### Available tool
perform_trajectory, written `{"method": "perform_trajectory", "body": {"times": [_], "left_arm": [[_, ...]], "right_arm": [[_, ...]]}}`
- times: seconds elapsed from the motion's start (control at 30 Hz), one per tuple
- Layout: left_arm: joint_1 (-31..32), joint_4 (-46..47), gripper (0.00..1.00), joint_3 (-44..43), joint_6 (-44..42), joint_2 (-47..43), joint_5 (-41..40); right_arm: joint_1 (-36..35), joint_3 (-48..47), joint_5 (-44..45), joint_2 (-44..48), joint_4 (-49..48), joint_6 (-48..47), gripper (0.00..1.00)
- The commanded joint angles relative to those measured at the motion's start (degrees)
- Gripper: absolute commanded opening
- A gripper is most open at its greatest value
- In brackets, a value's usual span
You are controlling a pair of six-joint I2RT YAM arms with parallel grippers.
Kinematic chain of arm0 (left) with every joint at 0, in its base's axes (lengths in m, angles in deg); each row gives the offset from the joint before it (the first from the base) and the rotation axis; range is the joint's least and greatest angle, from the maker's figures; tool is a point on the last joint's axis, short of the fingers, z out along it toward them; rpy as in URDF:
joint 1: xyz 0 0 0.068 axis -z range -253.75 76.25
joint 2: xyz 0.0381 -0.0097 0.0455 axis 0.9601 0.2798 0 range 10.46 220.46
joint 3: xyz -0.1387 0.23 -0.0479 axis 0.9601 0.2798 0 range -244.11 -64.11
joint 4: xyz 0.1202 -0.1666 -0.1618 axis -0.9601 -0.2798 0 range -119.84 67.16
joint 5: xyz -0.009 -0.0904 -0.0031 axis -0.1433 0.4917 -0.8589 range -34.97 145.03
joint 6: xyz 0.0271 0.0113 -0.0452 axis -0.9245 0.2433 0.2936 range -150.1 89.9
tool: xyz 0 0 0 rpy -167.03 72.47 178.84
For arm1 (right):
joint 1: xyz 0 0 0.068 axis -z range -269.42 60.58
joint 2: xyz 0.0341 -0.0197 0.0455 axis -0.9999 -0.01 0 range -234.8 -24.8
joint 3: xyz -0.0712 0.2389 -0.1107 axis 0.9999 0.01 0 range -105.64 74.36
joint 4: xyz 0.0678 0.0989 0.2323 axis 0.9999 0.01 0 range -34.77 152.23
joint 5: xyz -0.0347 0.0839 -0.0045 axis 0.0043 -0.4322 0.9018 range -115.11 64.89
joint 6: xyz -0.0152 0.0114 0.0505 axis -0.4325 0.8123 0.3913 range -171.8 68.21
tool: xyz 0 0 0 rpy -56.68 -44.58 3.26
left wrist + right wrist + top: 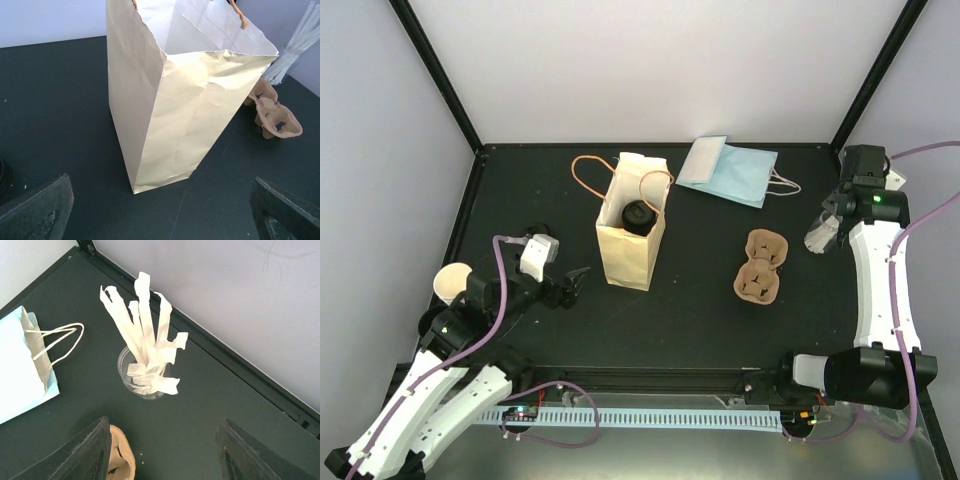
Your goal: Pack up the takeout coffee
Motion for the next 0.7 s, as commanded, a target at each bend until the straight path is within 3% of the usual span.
{"method": "perform_trajectory", "body": {"times": [0.0,0.67], "left_arm": [[-0.27,2.02,0.99,0.09,-0.81,0.30,1.80],[-0.22,2.32,0.99,0.20,-0.90,1.09,2.70]], "right_arm": [[0.51,-1.84,1.08,-0.38,1.08,-0.52,0.60],[1.62,-3.95,1.06,-1.97,1.84,-1.86,0.61]]}}
